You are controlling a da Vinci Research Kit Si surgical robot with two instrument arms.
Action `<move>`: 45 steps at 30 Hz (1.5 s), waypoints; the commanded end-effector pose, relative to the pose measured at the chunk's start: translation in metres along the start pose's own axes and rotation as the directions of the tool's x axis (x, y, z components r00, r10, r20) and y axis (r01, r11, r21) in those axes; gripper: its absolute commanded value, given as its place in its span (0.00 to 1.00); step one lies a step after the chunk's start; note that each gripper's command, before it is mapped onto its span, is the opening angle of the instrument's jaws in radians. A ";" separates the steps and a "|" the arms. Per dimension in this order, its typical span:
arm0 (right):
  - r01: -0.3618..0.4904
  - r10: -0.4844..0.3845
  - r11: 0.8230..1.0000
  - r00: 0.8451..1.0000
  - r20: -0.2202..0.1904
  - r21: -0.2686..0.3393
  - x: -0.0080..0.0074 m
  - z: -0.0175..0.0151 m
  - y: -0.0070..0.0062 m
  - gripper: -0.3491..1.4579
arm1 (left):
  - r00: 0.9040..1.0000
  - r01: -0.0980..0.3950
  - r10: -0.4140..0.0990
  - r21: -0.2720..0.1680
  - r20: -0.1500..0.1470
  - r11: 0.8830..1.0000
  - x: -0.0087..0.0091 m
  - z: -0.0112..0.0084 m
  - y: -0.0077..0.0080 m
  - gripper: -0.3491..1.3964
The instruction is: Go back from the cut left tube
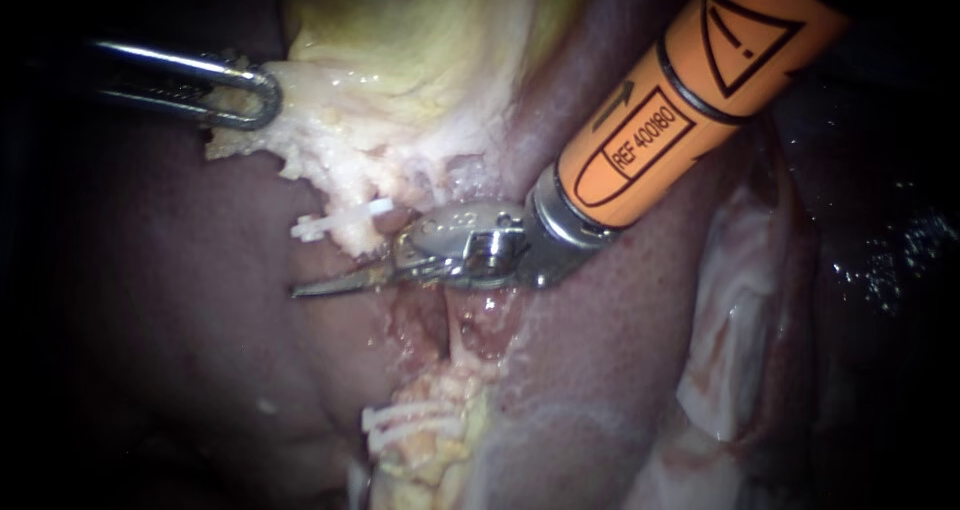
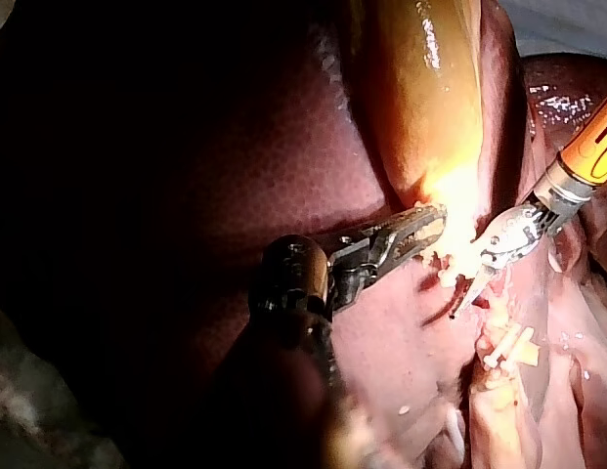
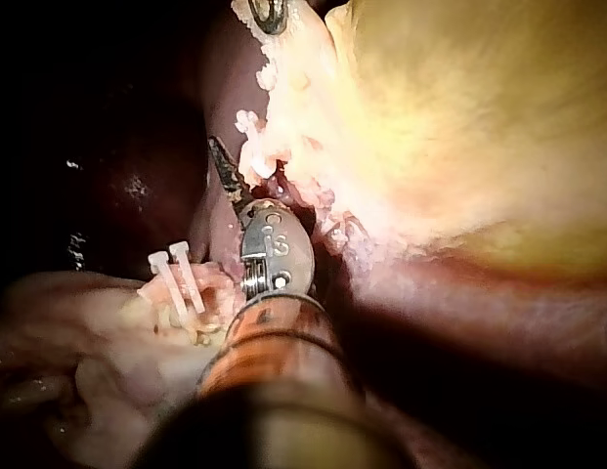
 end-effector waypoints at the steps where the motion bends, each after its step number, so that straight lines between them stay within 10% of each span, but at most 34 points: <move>1: -0.005 0.005 1.000 1.000 0.000 0.000 0.0002 0.0000 -0.0002 0.00 | 1.000 0.000 0.000 0.000 0.000 1.000 0.0000 0.0000 0.0000 0.00; 4: -0.035 0.035 0.999 0.999 0.002 0.000 0.0004 0.0001 -0.0004 0.57 | 1.000 0.000 0.000 0.000 0.000 1.000 0.0000 -0.0001 0.0000 0.00; 7: -0.047 0.047 0.999 0.999 0.002 0.000 0.0005 0.0003 -0.0004 0.77 | 1.000 -0.001 0.001 -0.001 0.000 1.000 -0.0001 -0.0001 -0.0001 0.00; 18: -0.045 0.045 0.999 0.999 0.004 0.005 0.0002 -0.0003 -0.0010 0.90 | 1.000 -0.001 0.001 -0.001 0.001 1.000 -0.0001 -0.0001 -0.0003 0.00; 23: -0.035 0.030 0.989 0.999 -0.035 -0.145 -0.0012 -0.0027 -0.0036 0.97 | 1.000 -0.001 0.001 -0.001 0.001 1.000 -0.0001 -0.0002 -0.0005 0.00; 29: 0.171 -0.183 0.909 0.983 0.006 -0.380 -0.0042 -0.0078 -0.0066 0.99 | 1.000 -0.002 0.002 -0.002 0.001 1.000 -0.0002 -0.0003 -0.0008 0.00; 38: 0.318 -0.299 0.793 0.946 0.122 -0.519 -0.0069 -0.0174 -0.0084 0.99 | 1.000 -0.002 0.002 -0.002 0.001 1.000 -0.0001 -0.0003 -0.0009 0.00; 45: 0.331 -0.302 0.787 0.943 0.142 -0.521 -0.0060 -0.0209 -0.0091 0.99 | 1.000 -0.002 0.002 -0.002 0.001 1.000 -0.0002 -0.0003 -0.0011 0.00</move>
